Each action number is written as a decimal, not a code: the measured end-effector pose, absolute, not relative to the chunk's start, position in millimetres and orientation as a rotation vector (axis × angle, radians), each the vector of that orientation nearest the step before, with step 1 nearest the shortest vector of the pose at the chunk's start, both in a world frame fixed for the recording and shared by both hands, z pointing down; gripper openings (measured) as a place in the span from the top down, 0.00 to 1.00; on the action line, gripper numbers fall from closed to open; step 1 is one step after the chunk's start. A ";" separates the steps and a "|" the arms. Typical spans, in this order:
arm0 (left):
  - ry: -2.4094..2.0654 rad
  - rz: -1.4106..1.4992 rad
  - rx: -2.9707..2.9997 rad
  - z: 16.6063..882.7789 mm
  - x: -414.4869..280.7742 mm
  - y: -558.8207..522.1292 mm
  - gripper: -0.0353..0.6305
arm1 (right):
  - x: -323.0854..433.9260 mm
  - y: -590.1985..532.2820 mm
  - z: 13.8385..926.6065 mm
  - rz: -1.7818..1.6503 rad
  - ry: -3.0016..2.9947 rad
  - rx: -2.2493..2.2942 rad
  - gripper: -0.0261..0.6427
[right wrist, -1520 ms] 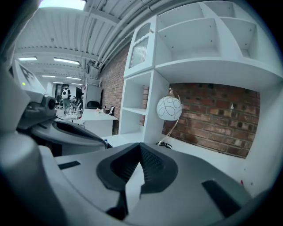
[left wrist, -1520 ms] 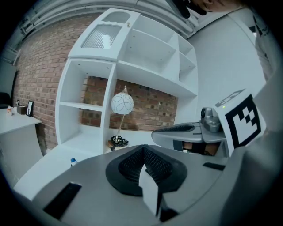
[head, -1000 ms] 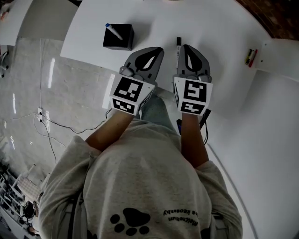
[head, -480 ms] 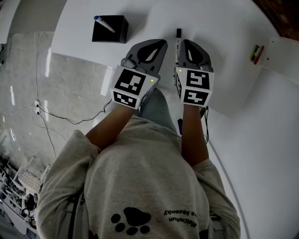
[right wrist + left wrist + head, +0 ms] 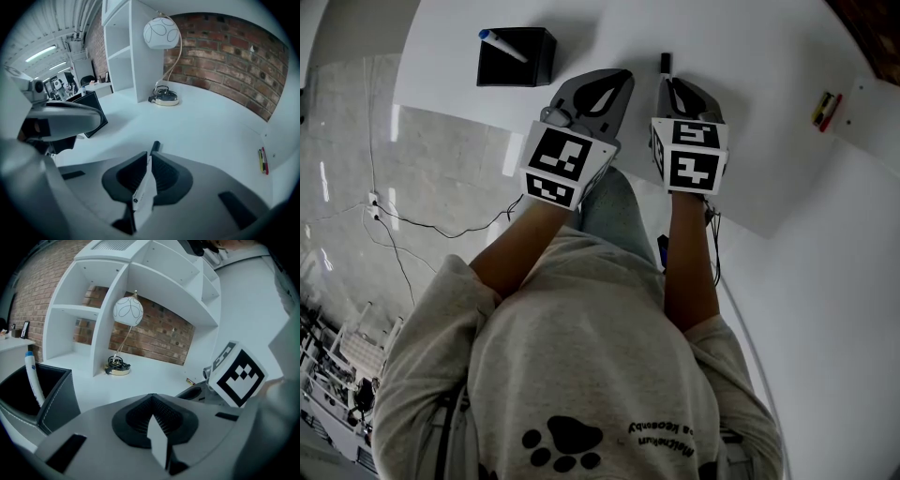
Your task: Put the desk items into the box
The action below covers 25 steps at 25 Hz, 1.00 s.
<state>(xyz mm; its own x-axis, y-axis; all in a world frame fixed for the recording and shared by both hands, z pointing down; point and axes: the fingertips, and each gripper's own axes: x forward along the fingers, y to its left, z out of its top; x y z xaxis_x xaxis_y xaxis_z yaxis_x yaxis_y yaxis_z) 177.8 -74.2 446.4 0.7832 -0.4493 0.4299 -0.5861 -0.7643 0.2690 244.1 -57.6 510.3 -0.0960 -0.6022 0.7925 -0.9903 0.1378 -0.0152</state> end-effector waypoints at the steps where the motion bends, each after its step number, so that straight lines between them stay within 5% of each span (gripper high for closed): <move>1: -0.780 0.490 2.578 448.8 177.8 -74.6 0.94 | 244.5 -57.6 513.3 0.784 -1.766 1.528 0.93; 7: -0.770 0.495 2.564 456.9 180.7 -79.8 0.94 | 244.7 -59.0 532.1 0.884 -1.715 1.450 0.81; 25: -0.745 0.490 2.530 464.0 177.2 -90.4 0.94 | 243.8 -60.4 556.5 1.028 -1.664 1.361 0.85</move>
